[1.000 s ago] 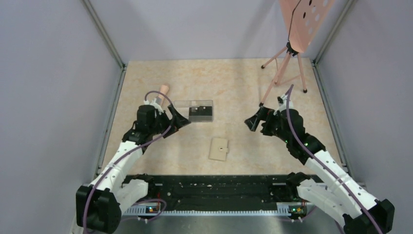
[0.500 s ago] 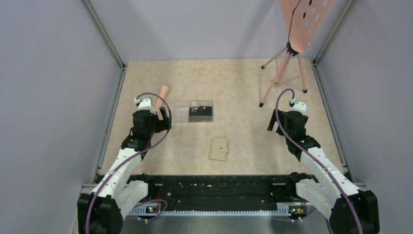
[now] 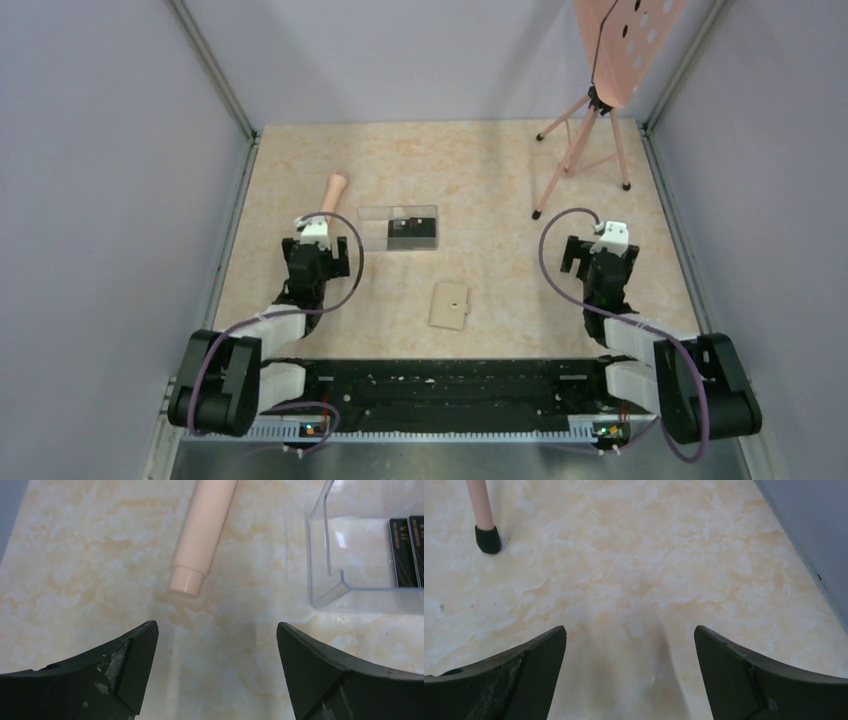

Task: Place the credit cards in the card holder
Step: Reset both arms

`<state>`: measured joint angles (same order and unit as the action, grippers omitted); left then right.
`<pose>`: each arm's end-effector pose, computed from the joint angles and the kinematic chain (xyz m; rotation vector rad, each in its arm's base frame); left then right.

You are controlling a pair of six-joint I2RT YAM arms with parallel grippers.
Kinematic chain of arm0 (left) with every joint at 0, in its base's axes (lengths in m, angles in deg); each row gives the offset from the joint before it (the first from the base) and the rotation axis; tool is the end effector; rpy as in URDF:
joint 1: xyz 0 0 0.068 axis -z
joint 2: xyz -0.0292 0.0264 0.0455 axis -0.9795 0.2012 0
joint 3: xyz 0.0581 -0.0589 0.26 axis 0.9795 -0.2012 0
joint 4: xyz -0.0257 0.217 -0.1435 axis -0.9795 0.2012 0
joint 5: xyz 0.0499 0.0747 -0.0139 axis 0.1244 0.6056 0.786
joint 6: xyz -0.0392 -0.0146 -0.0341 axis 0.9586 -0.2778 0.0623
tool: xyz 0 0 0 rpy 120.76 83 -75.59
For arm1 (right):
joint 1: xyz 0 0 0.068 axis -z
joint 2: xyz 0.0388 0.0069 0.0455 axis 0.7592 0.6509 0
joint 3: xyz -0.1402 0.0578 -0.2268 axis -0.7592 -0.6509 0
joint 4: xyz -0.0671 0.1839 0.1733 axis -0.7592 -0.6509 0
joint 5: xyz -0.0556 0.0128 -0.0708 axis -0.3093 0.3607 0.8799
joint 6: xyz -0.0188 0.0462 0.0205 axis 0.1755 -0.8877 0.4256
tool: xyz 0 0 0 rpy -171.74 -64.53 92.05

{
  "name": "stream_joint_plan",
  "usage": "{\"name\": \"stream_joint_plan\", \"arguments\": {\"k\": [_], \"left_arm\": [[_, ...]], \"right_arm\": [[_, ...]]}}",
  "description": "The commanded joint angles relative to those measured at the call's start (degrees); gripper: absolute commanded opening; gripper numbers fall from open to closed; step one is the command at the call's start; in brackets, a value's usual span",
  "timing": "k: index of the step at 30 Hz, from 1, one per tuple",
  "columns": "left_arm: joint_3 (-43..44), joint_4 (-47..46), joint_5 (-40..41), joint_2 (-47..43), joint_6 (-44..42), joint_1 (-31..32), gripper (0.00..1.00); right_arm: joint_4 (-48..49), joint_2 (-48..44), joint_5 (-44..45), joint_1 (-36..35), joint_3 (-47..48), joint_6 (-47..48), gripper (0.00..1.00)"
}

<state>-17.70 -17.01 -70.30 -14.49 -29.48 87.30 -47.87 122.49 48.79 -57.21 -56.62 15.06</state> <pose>0.2072 -0.0237 0.1540 -0.0455 1.9844 0.1130 0.1887 0.0122 0.1447 0.1755 1.8695 -0.2482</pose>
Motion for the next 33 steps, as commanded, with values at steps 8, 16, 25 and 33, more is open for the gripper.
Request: {"name": "stream_joint_plan", "arguments": {"k": [8,16,25,33], "left_arm": [[10.81,-16.07,-5.2,15.19,-10.89,-1.3,0.99],[2.34,-33.78,-10.37,17.83,-0.7,-11.88,0.99],[3.76,-33.59,-9.01,18.93,-0.34,-11.98,0.99],[3.84,-32.79,-9.0,18.73,-0.26,-11.98,0.99]], "right_arm": [[9.84,13.6,-21.4,14.74,11.42,-4.51,0.96],[13.91,9.6,-15.9,15.77,6.75,-7.68,0.99],[12.65,7.99,-16.0,15.81,6.41,-2.15,0.99],[18.43,7.37,-23.24,15.09,3.35,-5.51,0.99]]}}
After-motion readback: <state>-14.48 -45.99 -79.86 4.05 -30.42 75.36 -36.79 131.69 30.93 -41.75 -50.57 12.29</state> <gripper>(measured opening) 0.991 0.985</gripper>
